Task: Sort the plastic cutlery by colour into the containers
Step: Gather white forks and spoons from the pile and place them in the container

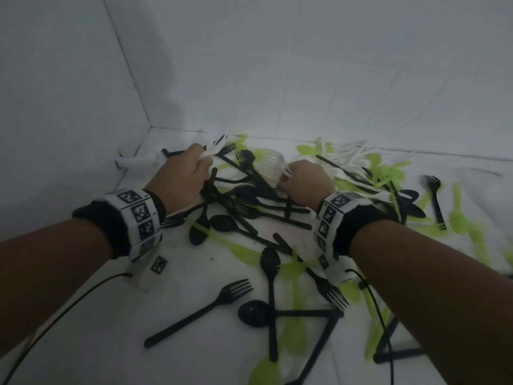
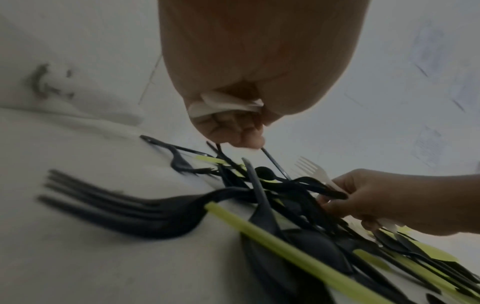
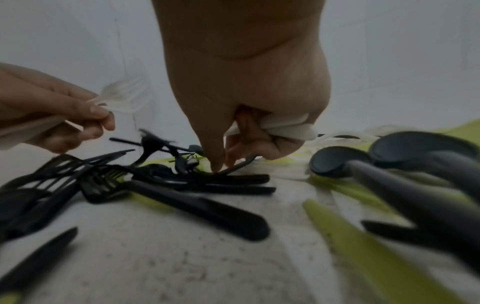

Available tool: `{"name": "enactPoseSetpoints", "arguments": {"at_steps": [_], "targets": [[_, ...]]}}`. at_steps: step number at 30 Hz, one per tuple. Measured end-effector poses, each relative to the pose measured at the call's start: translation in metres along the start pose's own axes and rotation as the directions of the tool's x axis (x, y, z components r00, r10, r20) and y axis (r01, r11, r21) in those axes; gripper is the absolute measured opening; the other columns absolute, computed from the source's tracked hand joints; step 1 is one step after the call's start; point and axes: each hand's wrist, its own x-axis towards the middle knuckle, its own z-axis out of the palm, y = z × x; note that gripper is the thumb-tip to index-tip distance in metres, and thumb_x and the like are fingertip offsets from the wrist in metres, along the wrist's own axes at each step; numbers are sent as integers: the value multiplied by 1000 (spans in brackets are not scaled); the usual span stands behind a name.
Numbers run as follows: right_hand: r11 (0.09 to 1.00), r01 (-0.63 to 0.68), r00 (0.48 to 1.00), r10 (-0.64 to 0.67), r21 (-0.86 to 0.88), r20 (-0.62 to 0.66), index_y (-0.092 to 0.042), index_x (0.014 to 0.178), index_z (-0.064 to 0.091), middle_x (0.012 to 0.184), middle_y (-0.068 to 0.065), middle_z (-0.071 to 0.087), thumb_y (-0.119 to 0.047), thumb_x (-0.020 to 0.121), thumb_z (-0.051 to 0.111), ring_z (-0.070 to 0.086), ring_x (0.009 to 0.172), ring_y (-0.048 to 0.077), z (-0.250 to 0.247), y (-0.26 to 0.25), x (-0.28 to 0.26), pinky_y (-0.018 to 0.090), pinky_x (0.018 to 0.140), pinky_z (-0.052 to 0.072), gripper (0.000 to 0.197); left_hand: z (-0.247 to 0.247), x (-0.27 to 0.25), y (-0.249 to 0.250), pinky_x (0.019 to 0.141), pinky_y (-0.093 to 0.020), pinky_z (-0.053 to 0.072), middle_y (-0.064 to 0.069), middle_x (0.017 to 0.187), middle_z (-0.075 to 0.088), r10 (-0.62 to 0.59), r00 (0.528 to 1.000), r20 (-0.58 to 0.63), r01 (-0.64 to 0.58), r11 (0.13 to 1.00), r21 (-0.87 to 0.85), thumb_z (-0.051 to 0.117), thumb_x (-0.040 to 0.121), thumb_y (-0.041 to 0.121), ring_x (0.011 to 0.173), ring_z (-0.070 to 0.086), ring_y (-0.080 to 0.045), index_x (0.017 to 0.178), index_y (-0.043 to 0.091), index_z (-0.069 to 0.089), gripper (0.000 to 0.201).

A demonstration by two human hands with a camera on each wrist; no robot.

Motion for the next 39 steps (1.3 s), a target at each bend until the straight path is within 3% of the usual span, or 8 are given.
{"name": "enactPoseSetpoints", "arguments": {"at_steps": [9,12,16,20,24,29,34,39], "targets": [[994,49,999,-48,-97,7,-22,70,42,75,-4,47,-31,94,57,54,80,23,1,-2,-1,32,70,39,29,5,4,5,59,-33,38,0,70,53,35,997,-66,-37,999,-36,44,107,36,64,51,-18,91,14,50,28],[982,39,999,-32,182,-42,-19,67,46,67,-3,53,-32,87,61,56,66,20,-2,-4,-6,31,65,44,29,8,9,13,60,-34,39,1,72,52,53,994,-91,-60,995,-75,45,107,33,64,49,-17,87,17,46,25],[658,-40,969,210,752,-131,-17,82,48,82,1,63,-29,90,59,57,74,21,-13,-5,-16,37,69,47,18,15,13,20,64,-34,50,-2,81,63,46,998,-37,-52,985,-166,43,107,29,66,57,-16,97,19,50,15],[403,-46,932,346,914,-105,-9,116,49,85,2,74,-17,91,62,68,84,23,-24,9,-25,37,69,49,29,33,15,32,60,-33,39,-6,80,60,81,997,-3,-81,992,-94,50,104,33,67,53,-17,94,12,54,24],[501,-197,940,341,843,17,-3,134,46,65,-7,70,-20,92,61,58,62,13,-26,32,-41,27,54,45,48,59,30,50,71,-37,49,-1,84,65,98,988,115,-97,995,-18,56,98,37,80,62,-20,90,15,63,24],[522,-169,932,360,836,-36,-5,77,57,64,6,49,-18,90,55,44,56,20,-27,52,-54,25,50,36,18,90,57,81,70,-34,39,0,80,55,145,917,372,-236,948,212,50,103,30,84,58,-26,79,15,53,29],[450,-163,925,380,878,-23,-9,97,54,68,4,46,-14,96,52,37,50,15,-34,64,-56,25,45,29,5,111,67,92,83,-39,49,-6,111,65,160,859,486,-373,846,380,50,100,31,101,61,-29,107,16,57,18],[502,-188,939,343,844,5,-8,95,53,70,6,50,-14,95,52,40,51,15,-33,68,-59,24,43,33,7,115,63,91,70,-37,48,-3,96,60,193,867,460,-399,820,410,49,100,45,88,60,-29,117,24,51,27]]}}
